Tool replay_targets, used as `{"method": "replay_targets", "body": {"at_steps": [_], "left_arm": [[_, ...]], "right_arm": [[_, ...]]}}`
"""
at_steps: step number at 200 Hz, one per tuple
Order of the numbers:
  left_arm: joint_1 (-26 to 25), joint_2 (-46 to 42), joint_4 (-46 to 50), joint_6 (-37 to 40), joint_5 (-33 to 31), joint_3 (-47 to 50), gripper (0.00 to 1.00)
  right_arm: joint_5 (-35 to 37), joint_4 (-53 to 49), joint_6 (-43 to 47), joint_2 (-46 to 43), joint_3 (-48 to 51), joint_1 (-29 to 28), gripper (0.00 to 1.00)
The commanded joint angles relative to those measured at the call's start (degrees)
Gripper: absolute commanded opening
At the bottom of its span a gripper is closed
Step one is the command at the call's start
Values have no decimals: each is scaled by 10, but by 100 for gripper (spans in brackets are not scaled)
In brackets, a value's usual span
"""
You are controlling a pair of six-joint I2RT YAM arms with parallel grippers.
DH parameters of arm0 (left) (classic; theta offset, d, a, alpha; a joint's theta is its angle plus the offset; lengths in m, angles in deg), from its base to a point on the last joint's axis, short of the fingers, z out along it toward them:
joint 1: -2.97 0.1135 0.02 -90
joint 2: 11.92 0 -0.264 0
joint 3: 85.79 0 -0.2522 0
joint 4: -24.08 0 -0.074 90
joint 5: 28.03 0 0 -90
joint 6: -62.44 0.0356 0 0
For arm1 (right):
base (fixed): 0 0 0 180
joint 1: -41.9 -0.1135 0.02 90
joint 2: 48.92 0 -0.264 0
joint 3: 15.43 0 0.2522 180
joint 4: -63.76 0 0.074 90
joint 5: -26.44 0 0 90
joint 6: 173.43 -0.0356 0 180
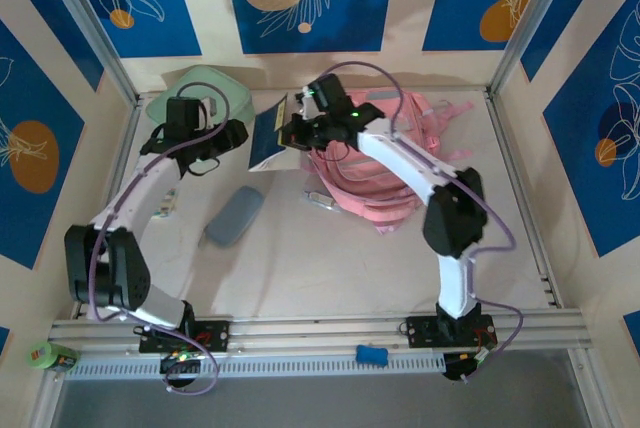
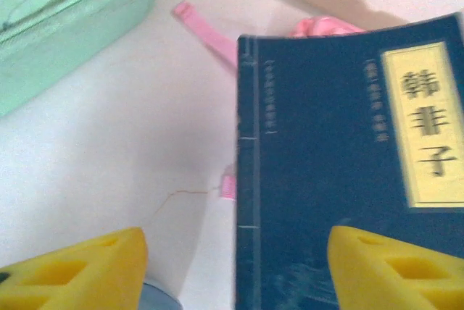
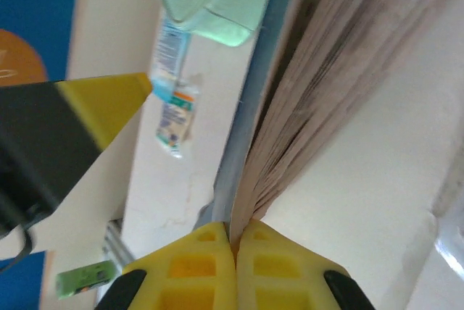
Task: Pack the student bag
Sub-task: Pick up the book from the center of the table.
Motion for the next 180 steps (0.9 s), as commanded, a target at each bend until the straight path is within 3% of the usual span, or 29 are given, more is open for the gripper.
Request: {"method": "replay_targets", "body": {"at_steps": [1, 23, 43, 80, 100, 148, 167, 180], "left_arm": [[8, -42, -19, -37, 71, 34, 72], [6, -65, -98, -113, 148, 76, 74], [-14, -81, -246, -210, 203, 140, 74], [-99, -90, -318, -270, 186, 166, 78], [-133, -81, -421, -336, 177, 190, 78], [-189, -56, -505, -388, 158, 180, 78], [-198, -51, -553, -409, 160, 179, 74], [-201, -49, -556, -413, 165, 172, 65]], "right_arm": [[-57, 74, 12, -94, 91, 22, 0], [-116, 104, 17, -173, 172, 48, 0], [-163, 116, 26, -232, 224, 71, 0], [-207, 125, 39, -327, 296, 101, 0], [-248, 154, 18, -362, 334, 125, 0], [-284, 183, 6, -405, 375, 139, 0], [-280, 178, 8, -409, 389, 148, 0], [-286, 183, 4, -409, 402, 155, 0]]}}
